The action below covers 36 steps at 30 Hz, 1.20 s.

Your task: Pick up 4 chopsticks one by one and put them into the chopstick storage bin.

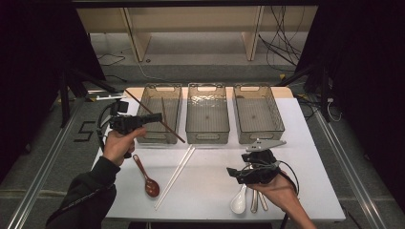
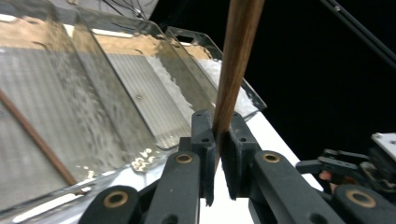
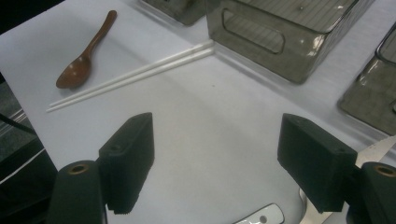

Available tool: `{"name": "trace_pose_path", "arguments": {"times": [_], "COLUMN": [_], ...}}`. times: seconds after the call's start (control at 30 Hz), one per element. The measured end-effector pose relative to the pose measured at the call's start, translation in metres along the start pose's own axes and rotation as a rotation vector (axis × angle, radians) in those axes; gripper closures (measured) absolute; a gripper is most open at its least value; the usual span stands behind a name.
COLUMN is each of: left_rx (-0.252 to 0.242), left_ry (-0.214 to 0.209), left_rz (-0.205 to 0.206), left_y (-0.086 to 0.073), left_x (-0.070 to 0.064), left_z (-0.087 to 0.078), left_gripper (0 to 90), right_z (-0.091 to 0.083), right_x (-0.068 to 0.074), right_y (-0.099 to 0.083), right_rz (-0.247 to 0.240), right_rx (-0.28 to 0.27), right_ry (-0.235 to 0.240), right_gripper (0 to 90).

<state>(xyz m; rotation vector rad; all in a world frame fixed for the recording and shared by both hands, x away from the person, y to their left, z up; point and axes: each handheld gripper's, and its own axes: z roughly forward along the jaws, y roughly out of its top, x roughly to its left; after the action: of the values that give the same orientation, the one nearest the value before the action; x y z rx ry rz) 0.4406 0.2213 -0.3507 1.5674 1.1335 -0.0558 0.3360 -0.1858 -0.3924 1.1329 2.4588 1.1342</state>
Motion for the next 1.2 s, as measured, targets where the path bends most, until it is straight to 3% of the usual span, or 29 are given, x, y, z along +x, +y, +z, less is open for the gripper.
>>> {"name": "trace_pose_path", "arguments": {"times": [0.47,0.87,1.2], "left_rx": [-0.019,0.025,0.068], "left_ry": [0.087,0.164,0.199], "left_rz": [-0.003,-0.036,-0.026], "left_y": [0.029,0.044,0.043], "left_x": [0.018,0.041,0.047], "left_z": [-0.009,0.009,0.026], "left_gripper": [83.2,83.0,83.1], "right_z": [-0.005,-0.005,-0.006], "right_x": [-0.001,-0.001,0.0], "right_y": [-0.004,-0.003,-0.003], "right_rz": [0.003,-0.006,-0.006], "right_rx": [-0.029,-0.028,-0.036], "right_ry": [-0.006,0.0,0.0], "right_gripper": [27.3,27.3,26.6]}}
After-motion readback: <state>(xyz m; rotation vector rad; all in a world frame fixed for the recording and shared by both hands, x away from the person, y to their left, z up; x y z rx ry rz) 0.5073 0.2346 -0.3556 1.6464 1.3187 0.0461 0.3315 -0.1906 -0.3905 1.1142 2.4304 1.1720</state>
